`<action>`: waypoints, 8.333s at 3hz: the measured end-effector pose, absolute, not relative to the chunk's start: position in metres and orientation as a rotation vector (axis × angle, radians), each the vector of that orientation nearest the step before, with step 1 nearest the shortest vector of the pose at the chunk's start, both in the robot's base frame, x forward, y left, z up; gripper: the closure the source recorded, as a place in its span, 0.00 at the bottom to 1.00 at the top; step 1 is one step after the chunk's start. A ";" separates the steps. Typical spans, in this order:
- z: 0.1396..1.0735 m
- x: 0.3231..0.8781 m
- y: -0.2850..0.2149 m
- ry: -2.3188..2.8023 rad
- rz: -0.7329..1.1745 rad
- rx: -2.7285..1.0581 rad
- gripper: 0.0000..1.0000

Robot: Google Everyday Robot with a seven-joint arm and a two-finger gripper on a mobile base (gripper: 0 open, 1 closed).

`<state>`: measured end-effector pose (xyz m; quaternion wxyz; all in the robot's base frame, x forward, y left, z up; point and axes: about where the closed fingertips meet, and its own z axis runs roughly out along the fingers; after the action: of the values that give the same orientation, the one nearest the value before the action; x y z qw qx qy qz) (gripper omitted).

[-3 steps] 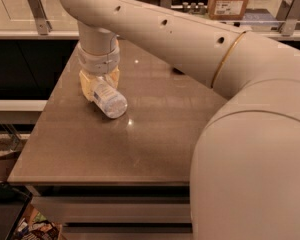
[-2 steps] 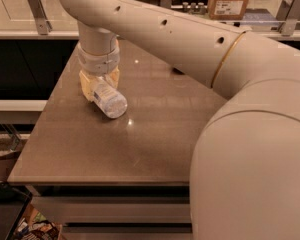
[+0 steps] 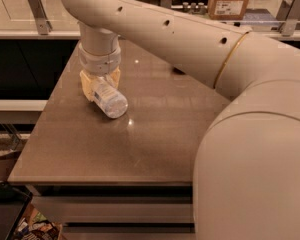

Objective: Place blue plastic bottle upright

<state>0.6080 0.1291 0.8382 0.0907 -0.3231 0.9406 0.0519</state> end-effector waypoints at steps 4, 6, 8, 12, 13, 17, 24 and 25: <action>0.882 0.627 0.059 2.442 0.389 -0.737 1.00; 0.919 0.631 0.031 2.244 0.417 -0.641 1.00; 0.963 0.631 0.031 1.985 0.468 -0.623 1.00; 1.006 0.616 0.058 1.507 0.581 -0.752 1.00; 1.005 0.608 0.083 1.424 0.608 -0.823 1.00; 0.977 0.621 0.129 1.427 0.694 -0.882 1.00; 0.892 0.636 0.170 1.587 0.885 -0.823 1.00; 0.892 0.634 0.168 1.597 0.890 -0.808 1.00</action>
Offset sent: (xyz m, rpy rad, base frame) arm 0.0139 -0.0751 0.0347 0.3076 -0.2498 -0.0904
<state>0.6345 0.1680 0.8917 0.5408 -0.3401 0.6720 0.3747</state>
